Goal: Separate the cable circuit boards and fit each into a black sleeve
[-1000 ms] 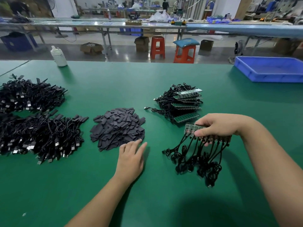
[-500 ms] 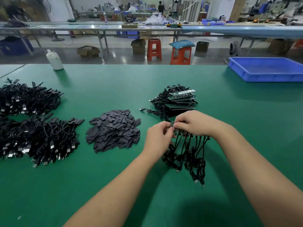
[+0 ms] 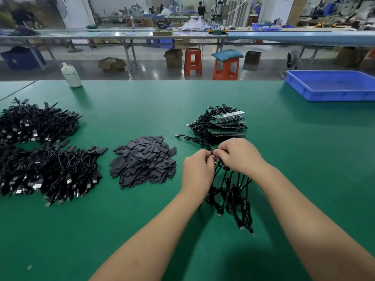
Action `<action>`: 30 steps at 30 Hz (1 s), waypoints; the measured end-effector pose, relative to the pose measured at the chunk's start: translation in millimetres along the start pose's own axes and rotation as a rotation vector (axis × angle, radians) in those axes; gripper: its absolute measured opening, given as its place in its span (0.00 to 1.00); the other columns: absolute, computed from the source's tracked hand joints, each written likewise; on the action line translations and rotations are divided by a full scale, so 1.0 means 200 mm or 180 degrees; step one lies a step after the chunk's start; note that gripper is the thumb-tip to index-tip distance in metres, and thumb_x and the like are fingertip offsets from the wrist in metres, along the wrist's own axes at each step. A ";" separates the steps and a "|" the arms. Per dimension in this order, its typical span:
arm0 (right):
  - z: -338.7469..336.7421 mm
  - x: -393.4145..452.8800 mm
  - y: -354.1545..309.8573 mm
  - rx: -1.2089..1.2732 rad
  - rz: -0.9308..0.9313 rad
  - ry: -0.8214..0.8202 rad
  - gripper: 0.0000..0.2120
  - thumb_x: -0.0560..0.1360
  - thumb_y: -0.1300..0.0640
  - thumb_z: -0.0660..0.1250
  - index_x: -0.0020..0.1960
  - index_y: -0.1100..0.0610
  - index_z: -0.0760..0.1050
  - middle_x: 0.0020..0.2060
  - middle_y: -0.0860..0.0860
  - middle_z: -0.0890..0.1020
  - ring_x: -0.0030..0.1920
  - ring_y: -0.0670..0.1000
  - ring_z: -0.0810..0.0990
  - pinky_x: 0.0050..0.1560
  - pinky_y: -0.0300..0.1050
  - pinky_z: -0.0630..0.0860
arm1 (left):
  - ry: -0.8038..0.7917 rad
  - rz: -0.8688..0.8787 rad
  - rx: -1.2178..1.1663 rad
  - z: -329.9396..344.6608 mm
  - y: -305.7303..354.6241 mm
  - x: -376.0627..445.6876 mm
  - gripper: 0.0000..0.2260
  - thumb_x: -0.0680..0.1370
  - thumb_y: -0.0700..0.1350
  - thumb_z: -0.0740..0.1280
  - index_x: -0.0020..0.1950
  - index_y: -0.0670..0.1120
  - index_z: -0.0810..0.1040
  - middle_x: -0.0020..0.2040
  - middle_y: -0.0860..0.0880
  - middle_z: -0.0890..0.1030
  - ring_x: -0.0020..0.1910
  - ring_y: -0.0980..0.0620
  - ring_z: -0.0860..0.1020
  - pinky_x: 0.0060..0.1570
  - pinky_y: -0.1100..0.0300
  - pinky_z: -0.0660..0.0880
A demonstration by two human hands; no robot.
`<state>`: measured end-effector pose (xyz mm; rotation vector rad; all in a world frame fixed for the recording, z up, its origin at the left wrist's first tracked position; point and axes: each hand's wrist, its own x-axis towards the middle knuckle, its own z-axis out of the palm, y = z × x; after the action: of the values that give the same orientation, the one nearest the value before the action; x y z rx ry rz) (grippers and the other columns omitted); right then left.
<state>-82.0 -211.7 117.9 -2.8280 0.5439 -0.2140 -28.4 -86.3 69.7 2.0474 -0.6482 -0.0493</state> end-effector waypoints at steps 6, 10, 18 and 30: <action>-0.14 -0.04 0.07 -0.0082 -0.0260 -0.0275 0.11 0.82 0.46 0.59 0.41 0.43 0.73 0.36 0.41 0.78 0.43 0.48 0.77 0.44 0.47 0.74 | -0.0131 0.0197 -0.0541 -0.07 0.00 -0.02 0.06 0.80 0.45 0.65 0.44 0.49 0.78 0.33 0.51 0.82 0.35 0.58 0.83 0.42 0.54 0.80; -0.29 -0.08 0.13 0.0317 -0.0543 -0.0352 0.10 0.82 0.48 0.59 0.44 0.43 0.75 0.39 0.41 0.81 0.43 0.44 0.78 0.46 0.46 0.74 | -0.0067 -0.0237 -0.1715 -0.13 0.01 0.01 0.06 0.81 0.40 0.64 0.46 0.47 0.78 0.42 0.49 0.85 0.38 0.51 0.85 0.41 0.52 0.82; -0.43 -0.18 0.19 0.0772 -0.0724 -0.0474 0.09 0.79 0.43 0.60 0.45 0.41 0.78 0.39 0.43 0.82 0.42 0.45 0.80 0.48 0.47 0.76 | 0.0544 -0.0983 -0.3238 -0.24 0.00 0.08 0.05 0.83 0.38 0.62 0.51 0.40 0.76 0.47 0.44 0.83 0.38 0.49 0.84 0.37 0.59 0.81; -0.35 -0.17 0.04 0.1084 -0.1047 -0.0074 0.08 0.81 0.51 0.62 0.47 0.48 0.79 0.38 0.47 0.81 0.40 0.48 0.78 0.47 0.44 0.73 | -0.1048 -0.0405 -0.2376 -0.23 0.07 -0.01 0.05 0.82 0.37 0.62 0.48 0.41 0.76 0.44 0.46 0.84 0.35 0.44 0.85 0.37 0.54 0.83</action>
<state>-129.3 -220.8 178.8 -2.5624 0.0255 -0.3020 -23.0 -54.8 105.1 1.3556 -0.5801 -0.6205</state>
